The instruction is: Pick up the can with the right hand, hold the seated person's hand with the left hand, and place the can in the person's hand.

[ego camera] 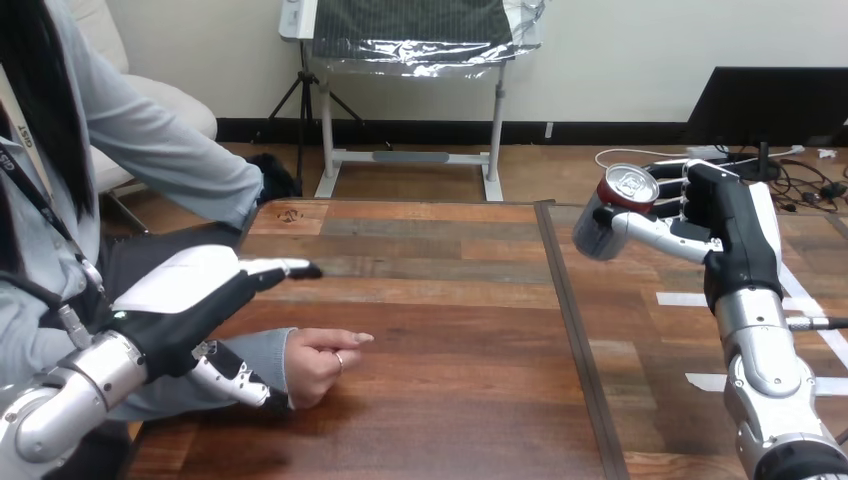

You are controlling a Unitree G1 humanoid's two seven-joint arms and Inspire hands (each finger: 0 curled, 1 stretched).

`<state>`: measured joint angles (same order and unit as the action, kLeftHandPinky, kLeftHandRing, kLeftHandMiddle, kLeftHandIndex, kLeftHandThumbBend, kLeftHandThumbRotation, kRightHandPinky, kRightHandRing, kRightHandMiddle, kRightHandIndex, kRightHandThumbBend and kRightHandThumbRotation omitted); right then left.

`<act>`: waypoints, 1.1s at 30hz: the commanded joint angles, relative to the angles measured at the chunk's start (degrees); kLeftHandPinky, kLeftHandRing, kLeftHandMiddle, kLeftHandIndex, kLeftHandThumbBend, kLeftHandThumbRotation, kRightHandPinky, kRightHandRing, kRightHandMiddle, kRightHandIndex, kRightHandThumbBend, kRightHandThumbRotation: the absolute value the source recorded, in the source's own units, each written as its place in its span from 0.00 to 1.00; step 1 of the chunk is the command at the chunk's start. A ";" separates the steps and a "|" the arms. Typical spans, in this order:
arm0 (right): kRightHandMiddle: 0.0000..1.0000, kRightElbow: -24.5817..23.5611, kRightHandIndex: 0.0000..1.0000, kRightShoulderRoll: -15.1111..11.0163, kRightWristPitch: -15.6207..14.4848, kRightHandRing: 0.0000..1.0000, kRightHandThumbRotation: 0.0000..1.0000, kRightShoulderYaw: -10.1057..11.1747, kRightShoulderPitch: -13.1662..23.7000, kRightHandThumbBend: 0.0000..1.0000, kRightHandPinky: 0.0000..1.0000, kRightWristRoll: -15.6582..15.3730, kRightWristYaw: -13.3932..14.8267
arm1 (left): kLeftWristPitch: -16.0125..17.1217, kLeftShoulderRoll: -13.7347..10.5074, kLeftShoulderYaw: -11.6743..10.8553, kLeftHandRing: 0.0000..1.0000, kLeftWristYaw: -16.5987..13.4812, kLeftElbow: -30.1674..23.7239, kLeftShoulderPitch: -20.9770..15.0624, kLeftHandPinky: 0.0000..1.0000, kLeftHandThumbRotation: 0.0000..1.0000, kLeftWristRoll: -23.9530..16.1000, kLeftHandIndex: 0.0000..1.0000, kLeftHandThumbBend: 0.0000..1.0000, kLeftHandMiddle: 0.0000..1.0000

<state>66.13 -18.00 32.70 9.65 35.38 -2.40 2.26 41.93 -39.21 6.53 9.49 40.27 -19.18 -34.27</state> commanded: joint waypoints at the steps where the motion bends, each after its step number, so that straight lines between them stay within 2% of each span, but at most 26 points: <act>1: 0.50 -4.44 0.52 -1.09 1.54 0.46 0.00 0.40 2.03 0.75 0.41 0.53 0.66 | 0.23 -1.89 1.66 0.87 -0.01 2.60 -5.55 0.81 0.13 -0.21 0.86 1.00 0.87; 8: 0.51 -5.08 0.52 -0.96 1.25 0.46 0.00 0.46 1.59 0.75 0.41 0.72 0.56 | 0.36 -2.79 4.07 0.86 -1.01 5.08 -6.74 0.81 0.14 -1.73 0.86 1.00 0.86; 21: 0.50 -5.65 0.52 -0.68 1.49 0.46 0.00 1.02 0.87 0.75 0.42 2.09 -1.13 | 1.30 -2.89 7.82 0.84 -6.10 10.89 -8.76 0.79 0.14 -5.81 0.84 1.00 0.84; 33: 0.49 -6.63 0.52 -0.29 1.60 0.45 0.00 1.02 0.19 0.75 0.41 2.95 -1.89 | 1.06 -2.63 11.17 0.81 -11.06 15.18 -10.35 0.77 0.21 -9.23 0.82 1.00 0.82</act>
<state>64.80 -17.96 32.69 9.90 32.87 -0.70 0.49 43.01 -41.04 15.50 1.08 53.50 -24.87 -41.81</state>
